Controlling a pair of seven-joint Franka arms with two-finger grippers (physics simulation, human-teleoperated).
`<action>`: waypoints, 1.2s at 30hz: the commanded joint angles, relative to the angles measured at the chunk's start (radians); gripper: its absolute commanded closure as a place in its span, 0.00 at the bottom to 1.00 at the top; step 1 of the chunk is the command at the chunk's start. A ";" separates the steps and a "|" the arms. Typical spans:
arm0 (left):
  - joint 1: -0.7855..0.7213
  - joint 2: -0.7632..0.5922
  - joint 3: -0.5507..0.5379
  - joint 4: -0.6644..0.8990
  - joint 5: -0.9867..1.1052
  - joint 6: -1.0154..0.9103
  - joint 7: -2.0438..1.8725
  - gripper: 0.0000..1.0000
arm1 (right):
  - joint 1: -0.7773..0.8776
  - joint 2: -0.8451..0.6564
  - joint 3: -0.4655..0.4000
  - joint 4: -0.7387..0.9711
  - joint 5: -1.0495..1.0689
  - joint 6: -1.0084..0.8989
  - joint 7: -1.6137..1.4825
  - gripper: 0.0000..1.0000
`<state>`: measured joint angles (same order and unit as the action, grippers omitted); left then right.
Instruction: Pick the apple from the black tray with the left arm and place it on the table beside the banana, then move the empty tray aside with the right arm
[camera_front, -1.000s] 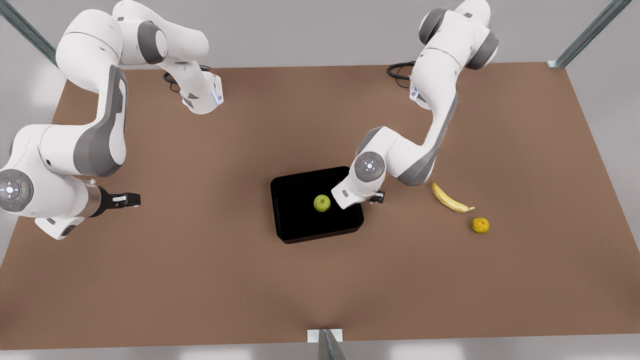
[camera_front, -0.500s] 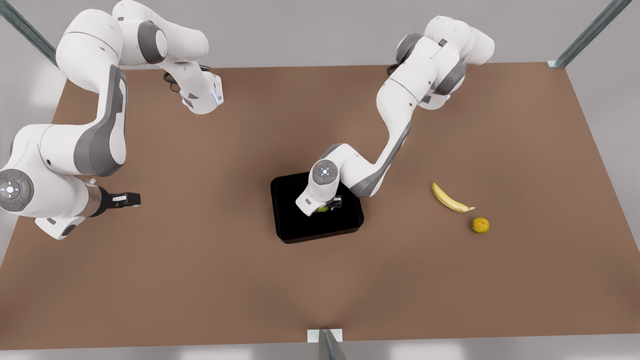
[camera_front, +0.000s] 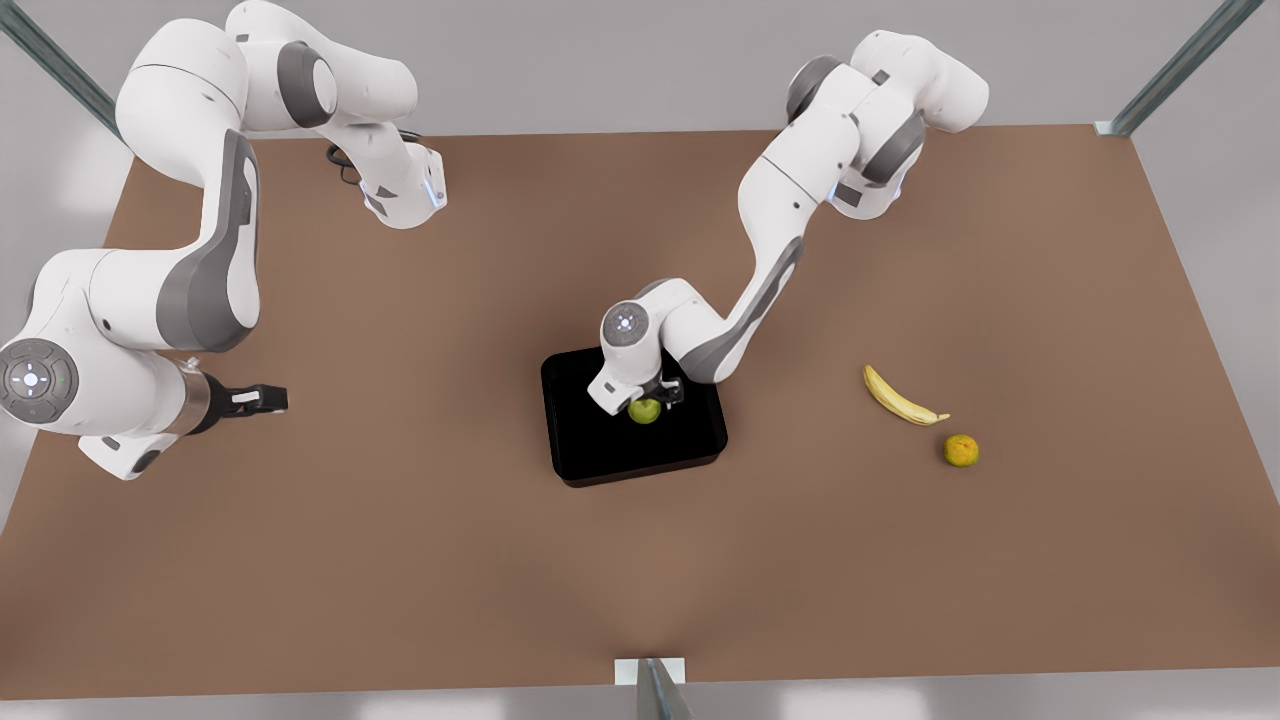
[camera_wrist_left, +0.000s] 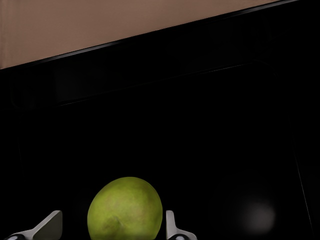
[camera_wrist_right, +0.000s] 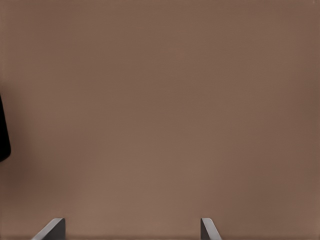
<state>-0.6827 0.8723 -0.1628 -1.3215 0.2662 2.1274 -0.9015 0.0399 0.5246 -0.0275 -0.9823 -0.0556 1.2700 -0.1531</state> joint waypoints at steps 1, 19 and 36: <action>0.000 0.007 0.000 -0.010 0.013 0.041 -0.178 0.00 | 0.000 -0.002 0.000 0.001 0.000 0.000 0.001 0.00; 0.003 0.039 0.000 -0.022 0.036 0.098 -0.189 0.00 | 0.002 -0.002 0.000 0.001 -0.003 0.000 0.001 0.00; 0.264 -0.191 -0.004 0.097 -0.156 -0.638 0.611 0.26 | 0.032 -0.002 0.012 0.001 0.000 -0.001 0.013 0.00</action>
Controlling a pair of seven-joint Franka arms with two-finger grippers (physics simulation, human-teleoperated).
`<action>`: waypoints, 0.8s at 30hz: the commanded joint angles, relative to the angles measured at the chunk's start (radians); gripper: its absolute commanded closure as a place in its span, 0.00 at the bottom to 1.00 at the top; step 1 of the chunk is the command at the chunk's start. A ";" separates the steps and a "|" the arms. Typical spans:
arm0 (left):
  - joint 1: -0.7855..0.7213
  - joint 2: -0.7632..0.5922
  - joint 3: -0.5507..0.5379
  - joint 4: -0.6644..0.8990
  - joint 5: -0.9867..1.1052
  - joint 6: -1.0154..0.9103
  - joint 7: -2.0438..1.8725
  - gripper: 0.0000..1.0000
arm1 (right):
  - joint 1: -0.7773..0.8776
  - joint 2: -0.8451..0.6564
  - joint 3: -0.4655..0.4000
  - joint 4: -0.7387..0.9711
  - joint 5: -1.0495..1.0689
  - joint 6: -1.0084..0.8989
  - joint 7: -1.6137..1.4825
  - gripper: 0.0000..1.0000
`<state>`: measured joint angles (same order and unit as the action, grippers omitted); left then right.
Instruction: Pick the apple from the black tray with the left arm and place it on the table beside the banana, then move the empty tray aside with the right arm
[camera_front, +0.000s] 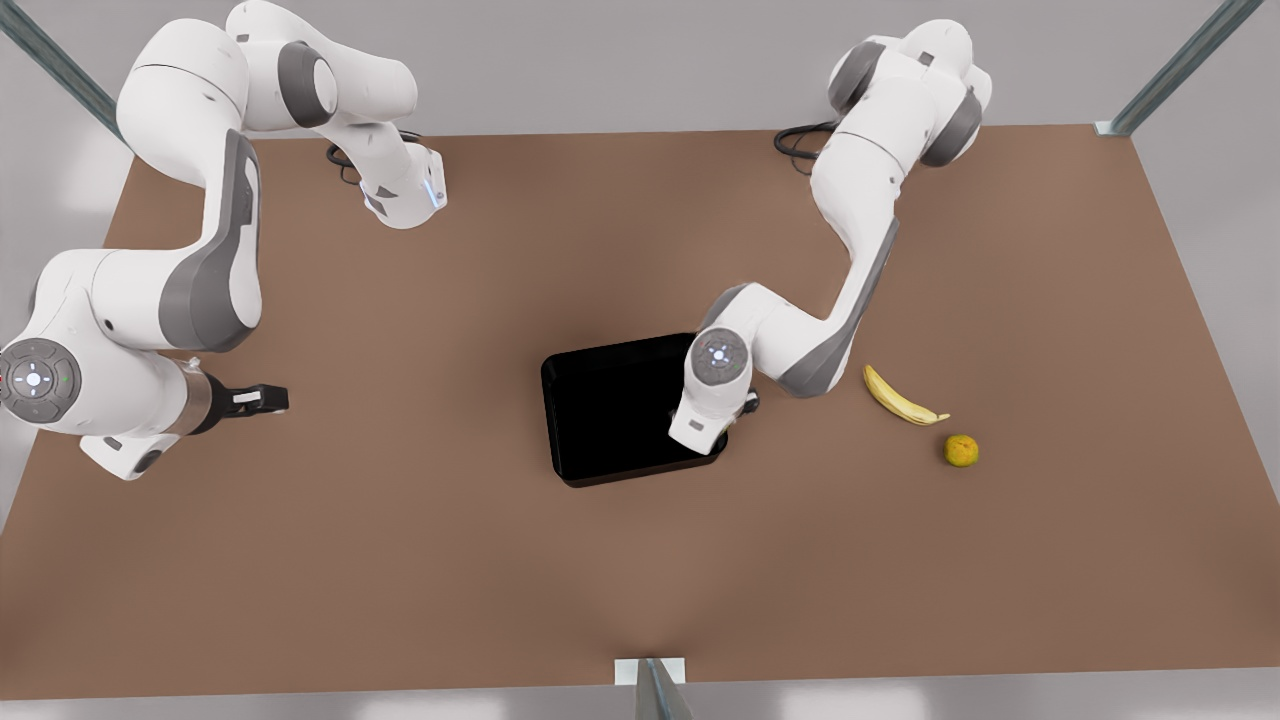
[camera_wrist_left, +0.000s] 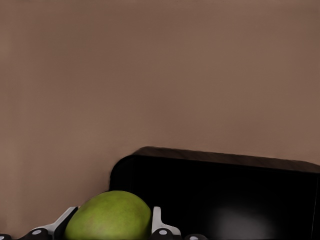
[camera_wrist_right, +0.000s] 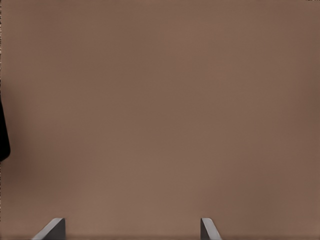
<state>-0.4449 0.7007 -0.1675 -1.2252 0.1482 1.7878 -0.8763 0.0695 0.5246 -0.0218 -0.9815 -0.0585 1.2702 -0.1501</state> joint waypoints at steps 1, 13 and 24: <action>0.084 -0.030 0.005 0.000 -0.032 -0.309 0.694 0.26 | 0.111 -0.002 0.008 0.004 0.006 -0.003 0.139 0.00; 0.371 0.192 0.016 -0.002 0.021 -0.189 1.065 0.26 | 0.352 -0.272 0.137 -0.626 0.201 0.469 0.711 0.00; 0.414 -0.182 0.016 0.036 -0.116 -0.185 0.772 0.00 | 0.359 -0.043 0.138 -0.635 0.276 0.839 0.899 0.00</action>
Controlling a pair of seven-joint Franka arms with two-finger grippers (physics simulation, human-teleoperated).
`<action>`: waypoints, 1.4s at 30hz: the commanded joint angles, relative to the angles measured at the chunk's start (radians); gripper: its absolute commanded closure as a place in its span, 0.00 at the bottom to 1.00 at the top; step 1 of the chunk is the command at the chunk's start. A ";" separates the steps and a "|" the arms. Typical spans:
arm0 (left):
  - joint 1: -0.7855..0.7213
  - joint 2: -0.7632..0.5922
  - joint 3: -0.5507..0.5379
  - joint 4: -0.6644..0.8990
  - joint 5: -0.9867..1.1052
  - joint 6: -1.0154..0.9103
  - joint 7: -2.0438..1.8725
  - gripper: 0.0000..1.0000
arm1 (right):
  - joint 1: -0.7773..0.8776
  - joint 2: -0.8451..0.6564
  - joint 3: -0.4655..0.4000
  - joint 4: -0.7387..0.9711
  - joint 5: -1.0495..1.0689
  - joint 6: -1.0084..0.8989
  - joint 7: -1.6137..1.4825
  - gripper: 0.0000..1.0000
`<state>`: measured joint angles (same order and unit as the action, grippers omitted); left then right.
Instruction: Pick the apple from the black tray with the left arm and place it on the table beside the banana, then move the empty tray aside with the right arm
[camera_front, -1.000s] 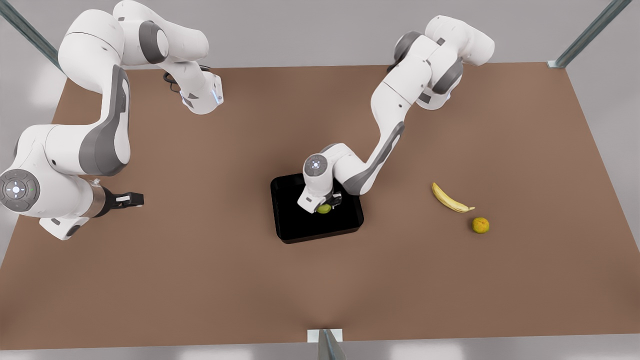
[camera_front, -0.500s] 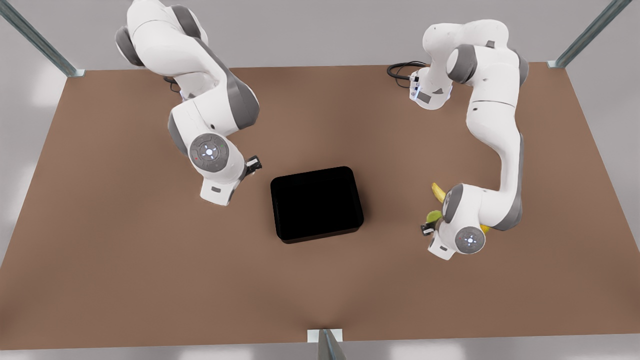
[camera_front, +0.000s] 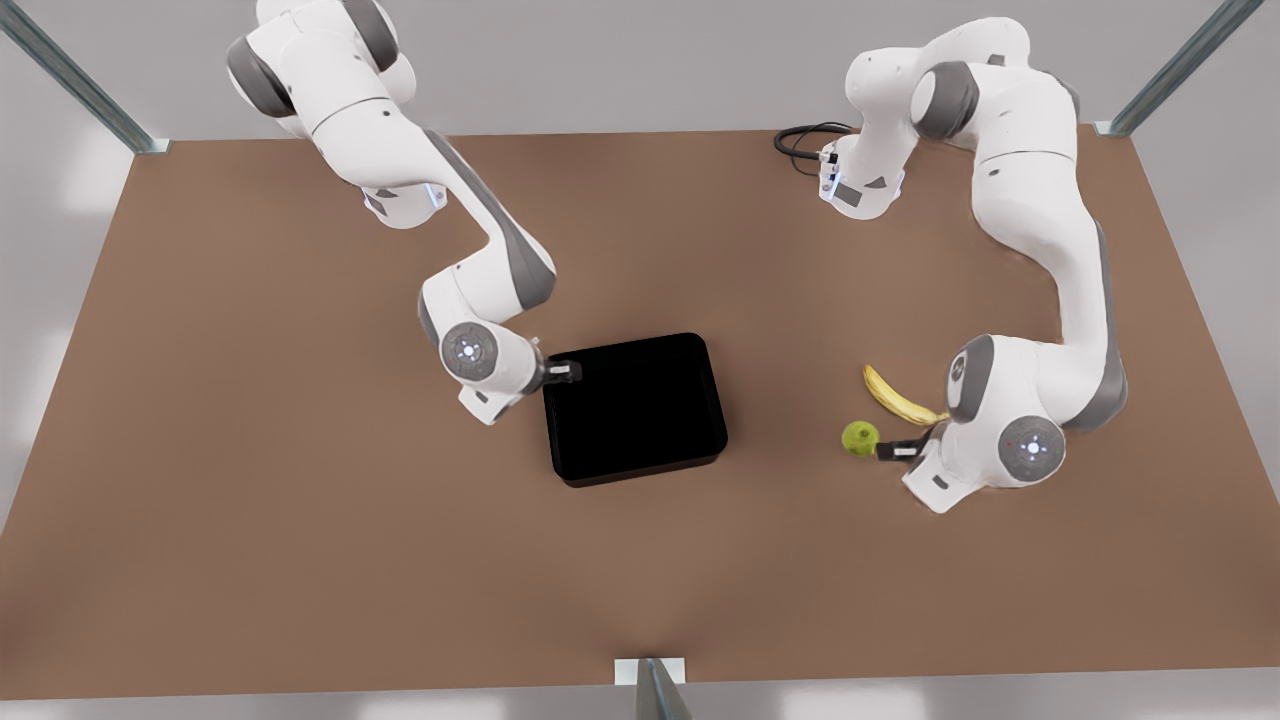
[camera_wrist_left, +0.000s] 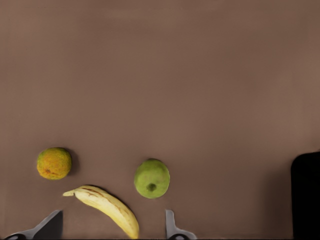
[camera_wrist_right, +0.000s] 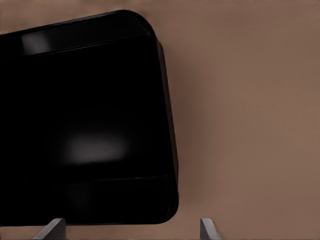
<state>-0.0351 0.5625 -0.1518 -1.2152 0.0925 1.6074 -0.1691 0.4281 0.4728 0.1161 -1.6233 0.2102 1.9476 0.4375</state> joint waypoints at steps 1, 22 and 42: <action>0.027 -0.188 0.002 -0.125 -0.062 0.074 0.069 0.00 | -0.002 0.029 -0.001 0.011 -0.012 0.183 0.308 0.00; 0.066 -0.391 0.005 -0.460 -0.028 0.309 0.031 0.00 | -0.006 0.161 0.010 -0.027 -0.089 0.281 0.013 0.00; 0.066 -0.389 0.005 -0.461 -0.028 0.309 0.016 0.00 | -0.008 0.222 0.004 -0.017 -0.088 0.280 -0.115 0.53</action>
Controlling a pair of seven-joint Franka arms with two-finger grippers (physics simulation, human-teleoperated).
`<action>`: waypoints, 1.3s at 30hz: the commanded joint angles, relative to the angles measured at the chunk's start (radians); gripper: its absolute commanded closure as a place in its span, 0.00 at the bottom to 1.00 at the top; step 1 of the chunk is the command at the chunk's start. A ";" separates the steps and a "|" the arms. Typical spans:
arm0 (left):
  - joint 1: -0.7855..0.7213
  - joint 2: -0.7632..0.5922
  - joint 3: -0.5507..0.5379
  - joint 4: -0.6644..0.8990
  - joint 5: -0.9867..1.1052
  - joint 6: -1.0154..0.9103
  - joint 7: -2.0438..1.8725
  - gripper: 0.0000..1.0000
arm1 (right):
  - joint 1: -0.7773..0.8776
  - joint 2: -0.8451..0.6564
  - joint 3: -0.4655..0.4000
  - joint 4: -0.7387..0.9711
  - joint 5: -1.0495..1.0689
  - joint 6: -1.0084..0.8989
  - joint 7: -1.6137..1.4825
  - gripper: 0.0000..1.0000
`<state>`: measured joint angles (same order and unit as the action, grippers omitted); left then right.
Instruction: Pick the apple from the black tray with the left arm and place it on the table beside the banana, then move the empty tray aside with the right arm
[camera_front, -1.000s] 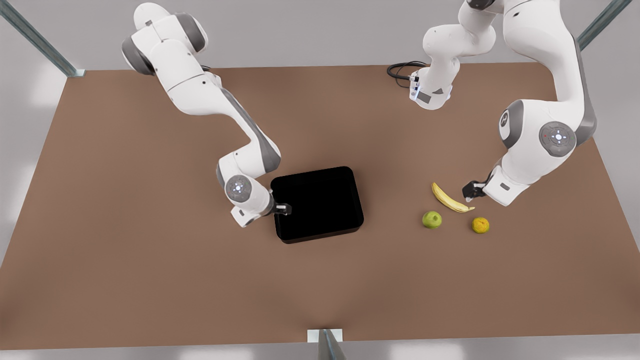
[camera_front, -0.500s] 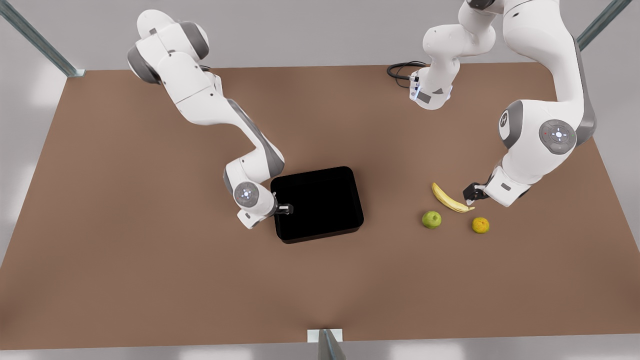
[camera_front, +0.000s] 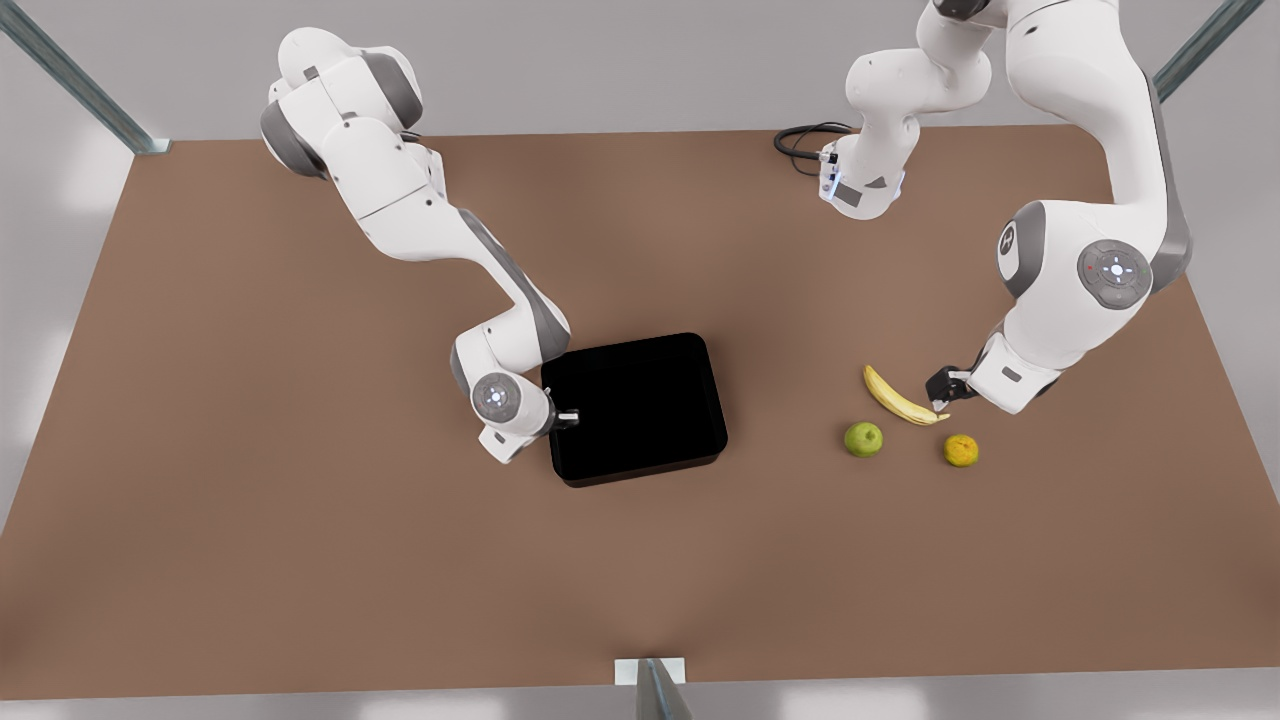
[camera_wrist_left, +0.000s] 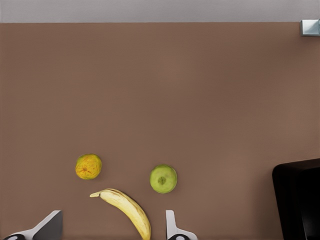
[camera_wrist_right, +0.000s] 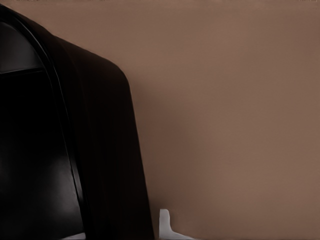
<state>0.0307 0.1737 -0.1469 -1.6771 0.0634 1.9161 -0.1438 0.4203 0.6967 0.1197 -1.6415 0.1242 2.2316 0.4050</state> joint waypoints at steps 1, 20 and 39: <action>0.000 0.000 0.000 0.001 0.001 0.000 -0.010 0.00 | 0.000 -0.003 0.000 0.003 -0.001 -0.004 -0.083 0.54; 0.000 -0.002 0.000 -0.001 0.001 0.000 -0.010 0.00 | -0.002 -0.040 -0.002 0.037 0.003 -0.112 -0.089 0.89; -0.015 0.030 -0.006 0.065 0.046 -0.019 -0.010 0.00 | -0.090 -0.031 -0.532 0.244 0.005 -0.529 -1.227 0.90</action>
<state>0.0186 0.1937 -0.1525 -1.6317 0.0992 1.9048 -0.1500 0.3332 0.6432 -0.3909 -1.4205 0.1359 1.7395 -0.1094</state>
